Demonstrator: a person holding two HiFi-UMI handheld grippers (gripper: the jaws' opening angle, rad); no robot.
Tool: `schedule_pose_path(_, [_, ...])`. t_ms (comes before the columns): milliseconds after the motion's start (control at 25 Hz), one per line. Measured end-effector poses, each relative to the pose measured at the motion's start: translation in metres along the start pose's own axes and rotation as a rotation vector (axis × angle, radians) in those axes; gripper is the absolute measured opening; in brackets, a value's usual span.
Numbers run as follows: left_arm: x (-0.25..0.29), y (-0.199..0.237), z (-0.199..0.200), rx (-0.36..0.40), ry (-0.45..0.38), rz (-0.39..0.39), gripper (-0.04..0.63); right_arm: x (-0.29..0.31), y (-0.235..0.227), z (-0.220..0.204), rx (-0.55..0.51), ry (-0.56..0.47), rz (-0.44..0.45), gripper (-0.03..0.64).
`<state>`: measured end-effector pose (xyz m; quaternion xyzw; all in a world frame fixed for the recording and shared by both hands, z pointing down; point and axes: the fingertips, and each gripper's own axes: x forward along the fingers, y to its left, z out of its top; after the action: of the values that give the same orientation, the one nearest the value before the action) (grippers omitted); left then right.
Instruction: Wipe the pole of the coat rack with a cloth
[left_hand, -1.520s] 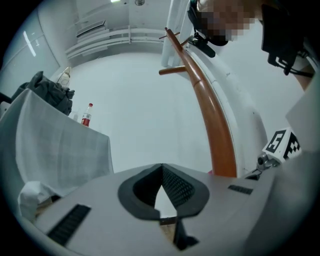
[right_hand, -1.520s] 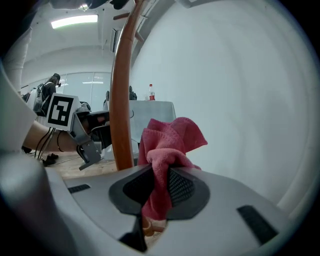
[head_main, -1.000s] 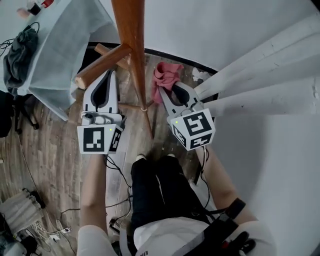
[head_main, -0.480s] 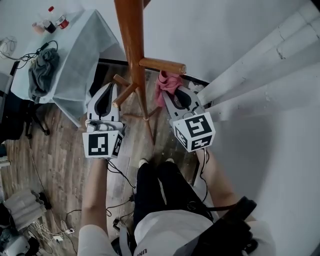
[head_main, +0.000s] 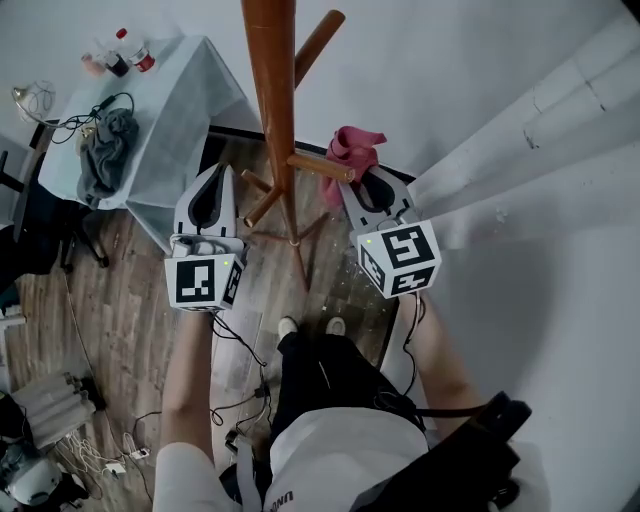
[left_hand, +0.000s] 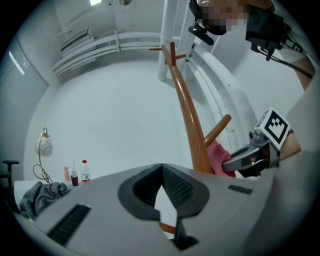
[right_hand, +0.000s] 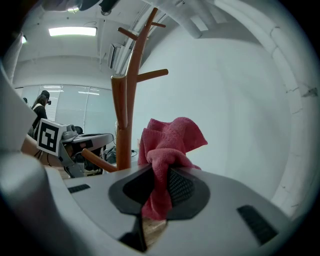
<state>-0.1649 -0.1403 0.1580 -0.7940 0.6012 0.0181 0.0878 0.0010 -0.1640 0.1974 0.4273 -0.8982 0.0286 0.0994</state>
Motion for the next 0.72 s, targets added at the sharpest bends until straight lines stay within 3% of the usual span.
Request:
schedule_pose_path(320, [0.0, 0.003, 0.035, -0.013, -0.043, -0.004, 0.014, -0.01, 0.003, 0.035, 0.001, -0.04, -0.025, 0.074])
schedule_pose_path(720, [0.004, 0.001, 0.052, -0.013, -0.076, -0.031, 0.014, -0.02, 0.001, 0.05, -0.029, -0.07, -0.069, 0.072])
